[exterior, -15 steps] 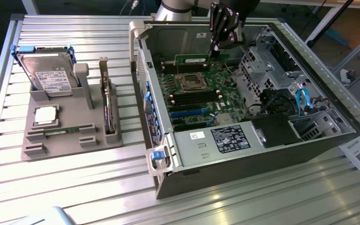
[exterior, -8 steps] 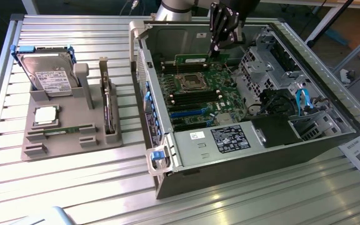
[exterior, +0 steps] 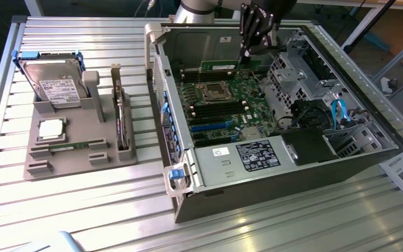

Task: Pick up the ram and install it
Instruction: 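Insert the ram into the slot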

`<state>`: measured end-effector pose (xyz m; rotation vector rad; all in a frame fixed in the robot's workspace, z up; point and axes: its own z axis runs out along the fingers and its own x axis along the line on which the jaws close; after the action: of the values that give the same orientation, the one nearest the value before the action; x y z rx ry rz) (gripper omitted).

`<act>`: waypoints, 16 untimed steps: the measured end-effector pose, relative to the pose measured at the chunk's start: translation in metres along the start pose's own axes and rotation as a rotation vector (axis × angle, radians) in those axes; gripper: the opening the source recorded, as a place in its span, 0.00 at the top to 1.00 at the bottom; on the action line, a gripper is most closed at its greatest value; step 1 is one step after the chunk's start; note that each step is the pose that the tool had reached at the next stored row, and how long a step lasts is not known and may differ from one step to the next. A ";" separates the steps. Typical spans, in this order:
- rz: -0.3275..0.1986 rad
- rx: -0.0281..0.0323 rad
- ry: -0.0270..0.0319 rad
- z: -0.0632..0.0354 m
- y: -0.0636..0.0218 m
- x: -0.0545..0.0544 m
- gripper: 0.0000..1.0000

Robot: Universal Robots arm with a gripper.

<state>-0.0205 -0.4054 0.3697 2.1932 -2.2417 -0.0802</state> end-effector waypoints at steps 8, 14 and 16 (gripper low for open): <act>0.000 -0.0041 0.0001 -0.0006 -0.0169 0.000 0.88; 0.000 -0.0041 0.0000 -0.0006 -0.0169 0.000 0.88; 0.000 -0.0039 -0.0007 -0.0005 -0.0169 0.000 0.88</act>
<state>-0.0036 -0.4054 0.3695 2.1914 -2.2401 -0.0853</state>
